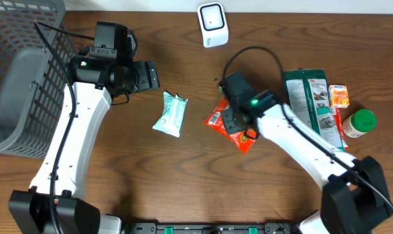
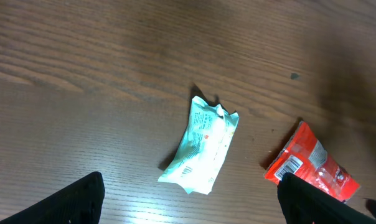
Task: Scan the item barcode
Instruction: 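Grasp the red candy bag and drag it right with the right gripper, then reach the left gripper to the red bag's left edge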
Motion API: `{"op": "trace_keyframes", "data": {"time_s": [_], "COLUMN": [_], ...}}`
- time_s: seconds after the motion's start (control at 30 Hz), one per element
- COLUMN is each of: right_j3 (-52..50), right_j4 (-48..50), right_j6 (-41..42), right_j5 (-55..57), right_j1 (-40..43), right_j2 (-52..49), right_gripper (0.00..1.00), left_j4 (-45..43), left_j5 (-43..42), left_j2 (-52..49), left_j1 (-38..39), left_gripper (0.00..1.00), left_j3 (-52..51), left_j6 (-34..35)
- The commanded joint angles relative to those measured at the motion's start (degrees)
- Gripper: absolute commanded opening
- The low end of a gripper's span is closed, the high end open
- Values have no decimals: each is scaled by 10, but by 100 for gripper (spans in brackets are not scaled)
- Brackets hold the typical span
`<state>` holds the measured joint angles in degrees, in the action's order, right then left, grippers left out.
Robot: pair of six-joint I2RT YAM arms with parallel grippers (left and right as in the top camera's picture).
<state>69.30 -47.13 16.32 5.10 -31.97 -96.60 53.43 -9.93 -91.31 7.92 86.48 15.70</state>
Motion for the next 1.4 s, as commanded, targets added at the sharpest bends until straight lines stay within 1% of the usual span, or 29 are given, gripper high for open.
{"op": "trace_keyframes", "data": {"time_s": [0.0, 0.03, 0.07, 0.13, 0.17, 0.27, 0.33, 0.4, 0.53, 0.63, 0.73, 0.9, 1.0, 1.03, 1.1, 1.13, 1.17, 1.2, 1.23, 1.3, 1.37], "right_j3": [-8, -13, -17, -21, -23, -23, -23, -23, -23, -22, -15, -10, -10, -10, -10, -10, -10, -10, -10, -11, -11], "right_j4": [0, 2, 4, 4, 5, 3, 2, 7, 11, 21, 30, 36, 44, 45, 45, 45, 42, 38, 31, 14, 4], "right_j6": [36, 36, 36, 42, 42, 42, 35, 4, -71, -72, -87, -152, -183, -206, -232, -244, -245, -246, -246, -274, -289], "right_j5": [-57, -63, -68, -67, -67, -60, -31, -15, -12, -12, -49, -121, -207, -257, -302, -319, -324, -326, -326, -326, -320], "right_j1": [12, 12, 11, 11, 11, 11, 13, 14, 21, 37, 61, 118, 165, 187, 210, 224, 240, 247, 254, 265, 269], "right_j2": [-3, -6, -9, -18, -23, -43, -55, -63, -66, -65, -63, -60, -61, -61, -61, -61, -61, -61, -61, -61, -61], "right_gripper": [45, 45, 43, 34, 32, 33, 40, 48, 52, 52, 59, 66, 71, 73, 77, 80, 89, 93, 93, 93, 91], "left_j4": [1, 1, 1, 1, 1, 1, 1, 1, 1, 1, 1, 1, 1, 1, 1, 1, 1, 1, 1, 0, 8], "left_j5": [4, 4, 4, 4, 4, 4, 4, 4, 4, 4, 4, 4, 4, 4, 3, 3, 3, 3, 3, -4, -38], "left_j2": [3, 3, 3, 3, 3, 3, 3, 3, 3, 3, 3, 3, 3, 3, 3, 3, 3, 3, 3, 3, 3], "left_j1": [-1, -1, -1, -1, -1, -1, -1, -1, -1, -1, -1, -1, -1, -1, -1, -1, -1, -1, -1, -1, 0], "left_gripper": [89, 89, 89, 89, 89, 89, 89, 89, 89, 89, 89, 89, 89, 89, 89, 89, 89, 89, 89, 89, 88], "left_j3": [0, 0, 0, 0, 0, 0, 0, 0, 0, 0, 0, 0, 0, 0, 0, 0, 0, 0, 0, 0, -2], "left_j6": [3, 3, 3, 3, 3, 3, 3, 3, 3, 3, 3, 3, 3, 3, 3, 3, 3, 3, 3, 4, 3]}}
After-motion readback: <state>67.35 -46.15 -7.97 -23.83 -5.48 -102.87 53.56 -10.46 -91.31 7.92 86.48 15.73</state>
